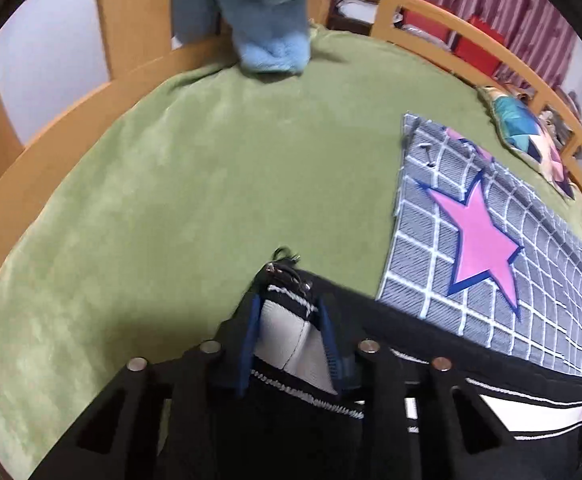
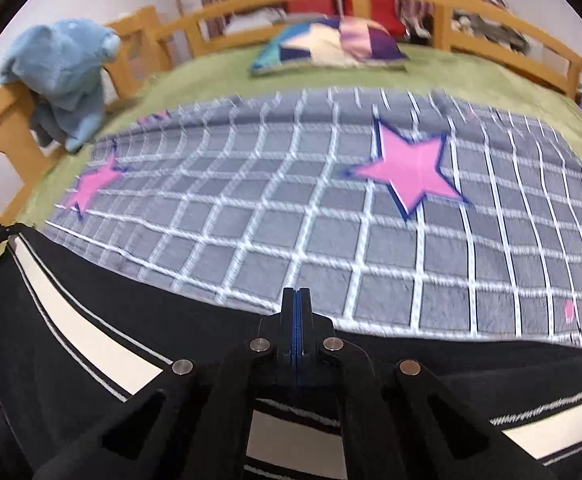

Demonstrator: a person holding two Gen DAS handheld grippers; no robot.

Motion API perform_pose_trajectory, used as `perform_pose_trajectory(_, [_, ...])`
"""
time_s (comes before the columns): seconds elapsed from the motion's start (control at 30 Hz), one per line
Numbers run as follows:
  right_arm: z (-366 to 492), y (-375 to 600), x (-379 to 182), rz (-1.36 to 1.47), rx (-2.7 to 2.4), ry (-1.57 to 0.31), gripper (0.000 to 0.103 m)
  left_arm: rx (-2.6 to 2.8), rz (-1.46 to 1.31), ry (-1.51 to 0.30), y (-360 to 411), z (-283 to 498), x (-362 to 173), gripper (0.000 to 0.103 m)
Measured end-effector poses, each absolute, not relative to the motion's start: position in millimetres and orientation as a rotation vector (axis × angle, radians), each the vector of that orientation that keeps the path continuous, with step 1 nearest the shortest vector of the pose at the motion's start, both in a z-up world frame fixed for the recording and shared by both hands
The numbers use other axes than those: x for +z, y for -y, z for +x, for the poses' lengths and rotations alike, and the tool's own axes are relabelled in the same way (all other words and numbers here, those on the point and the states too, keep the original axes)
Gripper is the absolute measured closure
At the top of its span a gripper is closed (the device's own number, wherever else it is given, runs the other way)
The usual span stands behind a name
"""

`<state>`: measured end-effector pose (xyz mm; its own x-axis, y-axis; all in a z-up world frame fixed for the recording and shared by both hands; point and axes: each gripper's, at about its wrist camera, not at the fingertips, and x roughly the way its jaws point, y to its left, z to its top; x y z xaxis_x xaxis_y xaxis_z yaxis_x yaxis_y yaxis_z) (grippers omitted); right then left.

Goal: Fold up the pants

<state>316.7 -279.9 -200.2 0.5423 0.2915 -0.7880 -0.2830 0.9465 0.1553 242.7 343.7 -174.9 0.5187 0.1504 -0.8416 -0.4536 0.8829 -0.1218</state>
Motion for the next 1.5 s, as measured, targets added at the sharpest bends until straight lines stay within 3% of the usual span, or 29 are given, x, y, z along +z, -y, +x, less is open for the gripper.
perform_pose_trajectory(0.03, [315,282,-201,0.026,0.359,-0.954,0.103,0.374,-0.352,-0.955,-343,239,-172,0.065])
perform_pose_trajectory(0.07, [312,286,-198,0.045,0.366,-0.957,0.102,0.379,-0.350,-0.949,-343,235,-170,0.055])
perform_pose_trajectory(0.1, [309,289,-196,0.054,0.370,-0.952,0.094,0.384,-0.342,-0.936,-342,231,-166,0.043])
perform_pose_trajectory(0.2, [298,297,-189,0.037,0.403,-0.930,0.048,0.357,-0.321,-0.906,-333,222,-156,0.039])
perform_pose_trajectory(0.23, [294,298,-188,0.020,0.407,-0.911,0.046,0.343,-0.319,-0.904,-329,221,-154,0.039])
perform_pose_trajectory(0.4, [301,289,-206,-0.053,0.432,-0.960,0.046,0.309,-0.298,-0.937,-311,223,-151,0.038])
perform_pose_trajectory(0.43, [303,287,-209,-0.067,0.432,-0.961,0.050,0.298,-0.296,-0.948,-308,222,-152,0.038])
perform_pose_trajectory(0.47, [304,284,-212,-0.086,0.432,-0.965,0.056,0.294,-0.291,-0.955,-307,222,-152,0.038])
perform_pose_trajectory(0.5, [305,278,-216,-0.122,0.444,-0.979,0.092,0.294,-0.286,-0.959,-306,221,-152,0.038])
perform_pose_trajectory(0.53, [306,275,-218,-0.138,0.468,-0.996,0.098,0.295,-0.281,-0.959,-306,221,-152,0.038])
perform_pose_trajectory(0.63, [302,264,-214,-0.233,0.461,-0.972,0.099,0.301,-0.272,-0.943,-307,218,-148,0.038])
perform_pose_trajectory(0.8, [305,292,-181,-0.002,0.467,-0.869,0.100,0.334,-0.322,-0.895,-322,219,-139,0.038])
perform_pose_trajectory(1.1, [311,287,-205,0.011,0.420,-0.922,0.100,0.422,-0.231,-1.000,-332,243,-165,0.038])
perform_pose_trajectory(1.13, [312,287,-207,0.004,0.421,-0.927,0.100,0.408,-0.245,-1.015,-334,247,-171,0.042])
perform_pose_trajectory(1.17, [312,286,-209,-0.012,0.419,-0.931,0.100,0.368,-0.284,-1.013,-337,250,-179,0.072])
perform_pose_trajectory(1.2, [312,284,-209,-0.025,0.415,-0.932,0.100,0.340,-0.308,-1.008,-338,252,-181,0.081])
perform_pose_trajectory(1.37, [312,292,-191,0.043,0.419,-0.878,0.100,0.317,-0.368,-0.823,-339,235,-151,0.083])
perform_pose_trajectory(1.47, [323,288,-209,0.032,0.388,-0.935,0.100,0.370,-0.347,-0.941,-340,253,-174,0.079])
perform_pose_trajectory(1.5, [325,285,-217,0.017,0.377,-0.956,0.100,0.387,-0.374,-0.977,-344,256,-186,0.073])
